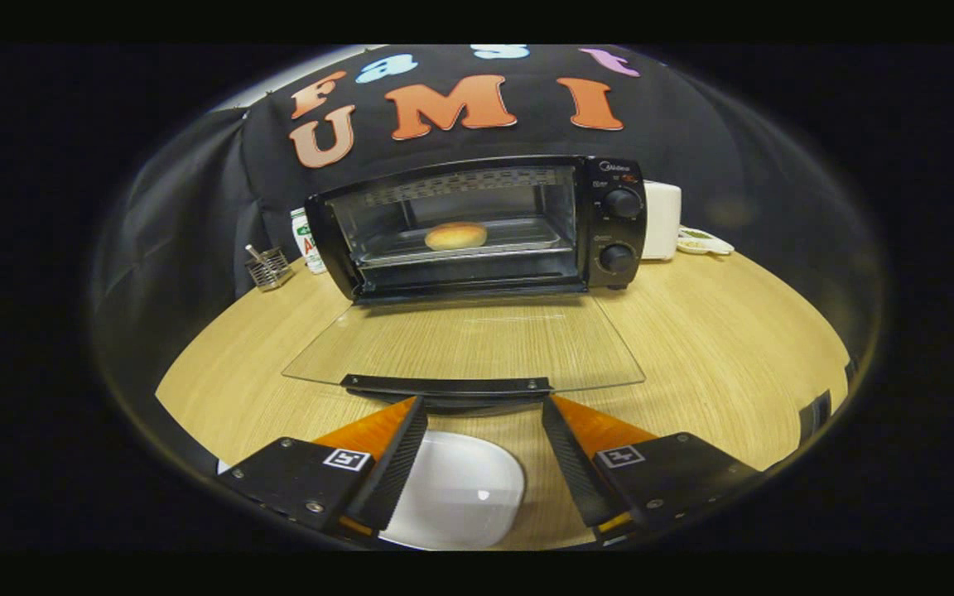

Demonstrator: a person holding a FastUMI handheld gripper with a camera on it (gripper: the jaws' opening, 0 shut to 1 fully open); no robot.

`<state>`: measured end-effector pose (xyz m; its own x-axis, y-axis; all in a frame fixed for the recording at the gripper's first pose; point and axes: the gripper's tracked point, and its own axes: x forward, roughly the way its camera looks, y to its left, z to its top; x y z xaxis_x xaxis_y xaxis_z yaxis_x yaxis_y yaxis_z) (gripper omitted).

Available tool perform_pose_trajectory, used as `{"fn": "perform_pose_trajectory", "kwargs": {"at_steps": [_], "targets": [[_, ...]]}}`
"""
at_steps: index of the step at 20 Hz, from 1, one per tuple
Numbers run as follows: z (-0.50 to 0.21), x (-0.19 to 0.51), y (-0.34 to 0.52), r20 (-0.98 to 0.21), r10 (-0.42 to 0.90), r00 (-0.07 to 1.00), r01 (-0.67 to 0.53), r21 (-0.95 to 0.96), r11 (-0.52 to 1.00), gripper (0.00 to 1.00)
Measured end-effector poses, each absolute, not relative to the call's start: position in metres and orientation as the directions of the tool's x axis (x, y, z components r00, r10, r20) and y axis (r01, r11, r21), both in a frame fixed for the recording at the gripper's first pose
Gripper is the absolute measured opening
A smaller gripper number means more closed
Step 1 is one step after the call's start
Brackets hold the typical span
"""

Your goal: Open the toaster oven, put the food inside, and close the toaster oven door.

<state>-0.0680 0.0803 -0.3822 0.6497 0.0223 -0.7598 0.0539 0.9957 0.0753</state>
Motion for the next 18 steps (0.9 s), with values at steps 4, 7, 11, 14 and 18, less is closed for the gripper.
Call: {"fn": "perform_pose_trajectory", "kwargs": {"at_steps": [4,7,11,14,18], "targets": [[-0.381,-0.066,0.080,-0.762,0.015,0.648,0.056,0.066,0.996,0.81],[-0.370,-0.064,0.080,-0.744,0.013,0.668,0.079,0.088,0.993,0.80],[-0.348,-0.053,0.080,-0.692,-0.019,0.722,0.043,0.018,0.999,0.78],[-0.329,-0.039,0.079,-0.639,-0.034,0.769,0.035,-0.010,0.999,0.78],[-0.307,-0.022,0.080,-0.592,-0.018,0.806,0.027,0.007,1.000,0.78]]}}
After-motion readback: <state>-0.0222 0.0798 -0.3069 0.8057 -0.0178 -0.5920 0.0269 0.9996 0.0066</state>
